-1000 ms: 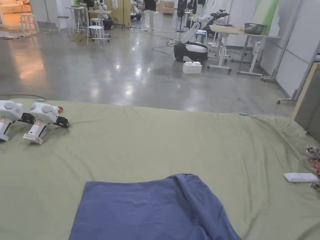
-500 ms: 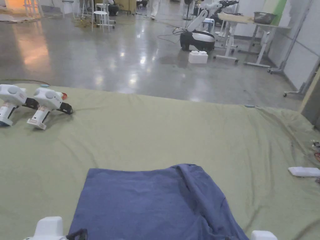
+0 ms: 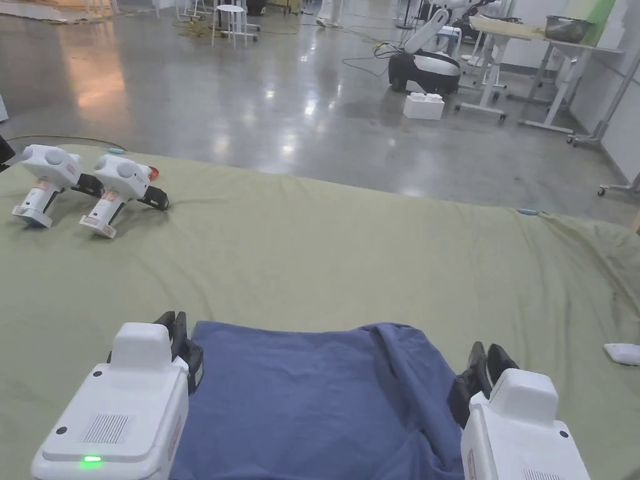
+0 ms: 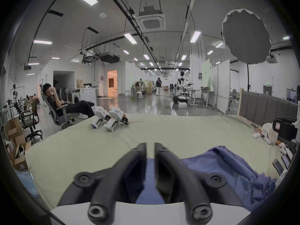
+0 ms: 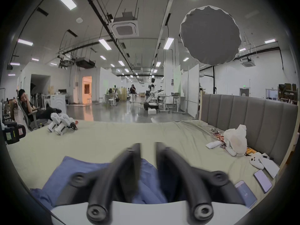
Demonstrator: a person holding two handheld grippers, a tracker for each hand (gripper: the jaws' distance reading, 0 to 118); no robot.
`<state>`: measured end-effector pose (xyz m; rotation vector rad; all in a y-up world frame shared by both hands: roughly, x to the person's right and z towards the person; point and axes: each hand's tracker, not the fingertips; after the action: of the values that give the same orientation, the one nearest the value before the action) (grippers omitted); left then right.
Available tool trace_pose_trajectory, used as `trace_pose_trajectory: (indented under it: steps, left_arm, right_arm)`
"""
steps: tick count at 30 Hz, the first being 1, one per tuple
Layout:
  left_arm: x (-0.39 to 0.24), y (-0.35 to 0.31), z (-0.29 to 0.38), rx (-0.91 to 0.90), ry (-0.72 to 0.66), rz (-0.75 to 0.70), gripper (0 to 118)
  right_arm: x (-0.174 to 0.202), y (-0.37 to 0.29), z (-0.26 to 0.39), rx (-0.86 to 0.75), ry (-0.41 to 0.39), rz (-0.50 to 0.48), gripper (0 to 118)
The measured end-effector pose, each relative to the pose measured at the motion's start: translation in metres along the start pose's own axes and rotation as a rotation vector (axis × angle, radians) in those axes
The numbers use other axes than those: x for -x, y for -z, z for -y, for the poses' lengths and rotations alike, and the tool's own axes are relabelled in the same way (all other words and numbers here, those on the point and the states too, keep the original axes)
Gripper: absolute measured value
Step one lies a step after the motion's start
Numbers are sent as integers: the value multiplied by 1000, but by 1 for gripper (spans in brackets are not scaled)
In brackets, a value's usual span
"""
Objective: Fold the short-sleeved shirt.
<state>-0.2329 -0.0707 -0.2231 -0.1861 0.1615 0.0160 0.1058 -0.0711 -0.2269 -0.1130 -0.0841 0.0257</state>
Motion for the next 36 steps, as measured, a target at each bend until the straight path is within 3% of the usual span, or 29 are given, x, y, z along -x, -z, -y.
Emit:
trace_pose_trajectory:
  steps: [8,20,22,24,26,29,33,34,36]
  left_arm:
    - [7,31,12,89,11,37,0]
    - [58,266,55,613,-124,162,1]
    - [60,295,61,684,-118,143,17]
    - [63,313,68,690,-126,149,52]
    - [61,328,73,730,-123,153,66]
    - [52,335,79,789,-87,164,64]
    - [34,328,82,756,54,140,53]
    - [29,325,81,746,85,130,47]
    - [21,321,84,726,110,156,15]
  right_arm:
    - [9,13,3,3,-24,-26,1]
    - [0,63,35,177,-53,-41,1]
    - [-5,69,41,204,-53,-35,1]
    - [-10,73,47,227,-58,-25,1]
    - [-15,76,53,251,-61,-12,1]
    - [-26,81,62,297,-44,15,1]
    - [-41,88,71,354,-23,52,1]
    - [-45,91,74,377,-15,63,1]
    - [-54,102,77,450,5,80,1]
